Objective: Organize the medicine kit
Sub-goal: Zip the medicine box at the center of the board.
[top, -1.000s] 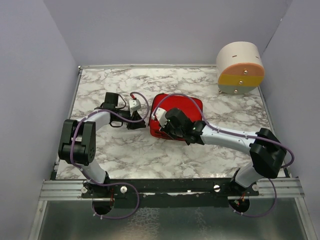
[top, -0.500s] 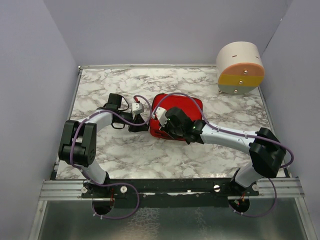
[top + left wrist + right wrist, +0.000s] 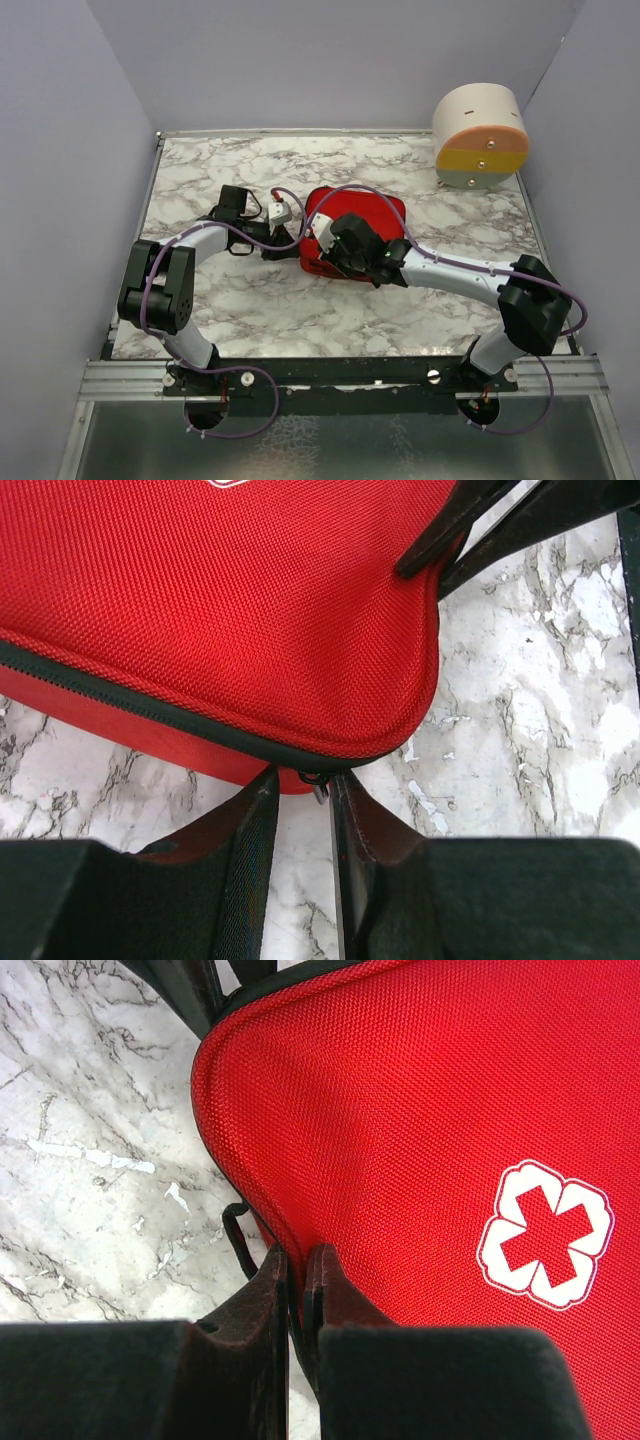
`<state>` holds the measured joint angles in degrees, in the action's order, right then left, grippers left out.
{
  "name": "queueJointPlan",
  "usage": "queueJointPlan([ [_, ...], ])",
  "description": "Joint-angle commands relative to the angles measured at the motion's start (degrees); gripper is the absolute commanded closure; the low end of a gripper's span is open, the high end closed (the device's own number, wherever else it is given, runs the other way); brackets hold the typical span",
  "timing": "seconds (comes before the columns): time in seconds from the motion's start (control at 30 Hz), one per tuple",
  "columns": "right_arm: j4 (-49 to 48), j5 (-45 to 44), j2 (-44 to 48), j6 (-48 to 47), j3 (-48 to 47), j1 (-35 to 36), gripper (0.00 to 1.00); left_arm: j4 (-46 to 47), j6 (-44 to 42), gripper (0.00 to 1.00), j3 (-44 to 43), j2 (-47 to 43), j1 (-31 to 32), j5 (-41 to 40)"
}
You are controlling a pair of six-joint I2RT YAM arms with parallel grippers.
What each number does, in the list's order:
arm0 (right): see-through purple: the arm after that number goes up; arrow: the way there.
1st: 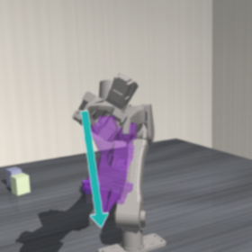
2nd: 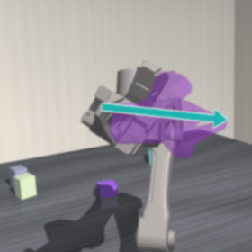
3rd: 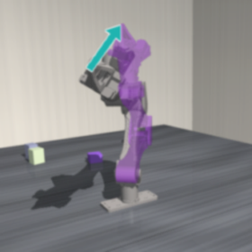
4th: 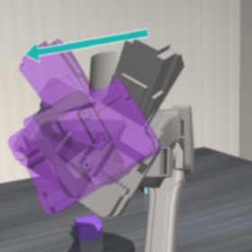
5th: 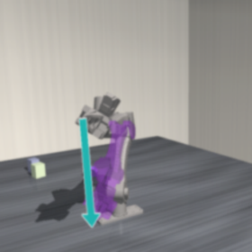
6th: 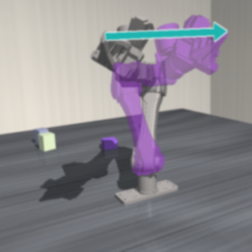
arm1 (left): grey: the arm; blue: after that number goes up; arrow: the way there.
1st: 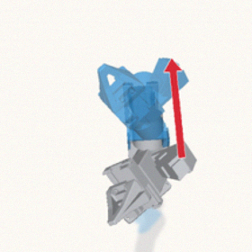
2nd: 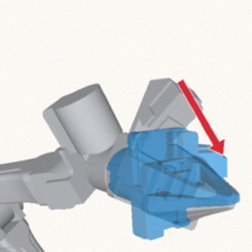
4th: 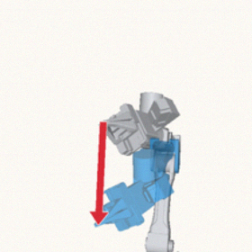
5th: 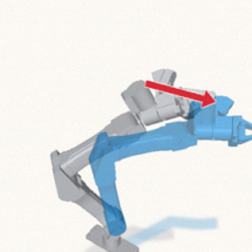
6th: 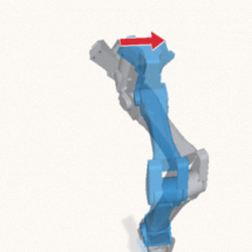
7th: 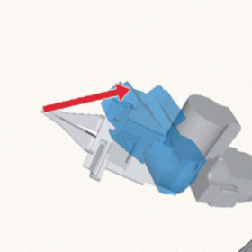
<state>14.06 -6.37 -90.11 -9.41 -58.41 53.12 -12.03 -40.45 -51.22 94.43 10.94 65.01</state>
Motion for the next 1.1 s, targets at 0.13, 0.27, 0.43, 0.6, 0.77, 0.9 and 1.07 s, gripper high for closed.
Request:
queueJointPlan([
  [0.13,2.19,0.22,-2.79,2.29,-0.21,-1.01,0.99,7.86,6.78,0.74,1.63,-0.04,0.54,-1.73],
  [0.27,2.12,0.14,-2.87,2.26,-0.34,-1.0,0.99,8.01,7.25,0.83,1.56,0.05,0.65,-2.06],
  [0.43,2.34,0.22,-2.81,2.22,-0.39,-1.0,0.99,9.24,8.24,1.0,1.78,0.05,0.84,-2.28],
  [0.6,2.69,0.41,-2.3,2.28,-0.13,-1.0,0.99,10.0,8.18,1.0,1.96,-0.2,0.77,-4.17],
  [0.77,3.15,0.72,-1.86,2.28,-0.03,-1.0,0.99,13.11,9.67,1.0,2.35,-0.79,0.51,-7.75],
  [0.9,3.57,0.87,-1.65,2.12,-0.03,-1.0,0.99,16.83,11.82,1.0,2.01,-0.88,-0.24,-11.63],
  [1.07,4.48,1.8,-1.36,1.43,-0.34,-0.99,0.99,17.05,11.88,1.0,-1.1,0.56,-0.86,-16.54],
])
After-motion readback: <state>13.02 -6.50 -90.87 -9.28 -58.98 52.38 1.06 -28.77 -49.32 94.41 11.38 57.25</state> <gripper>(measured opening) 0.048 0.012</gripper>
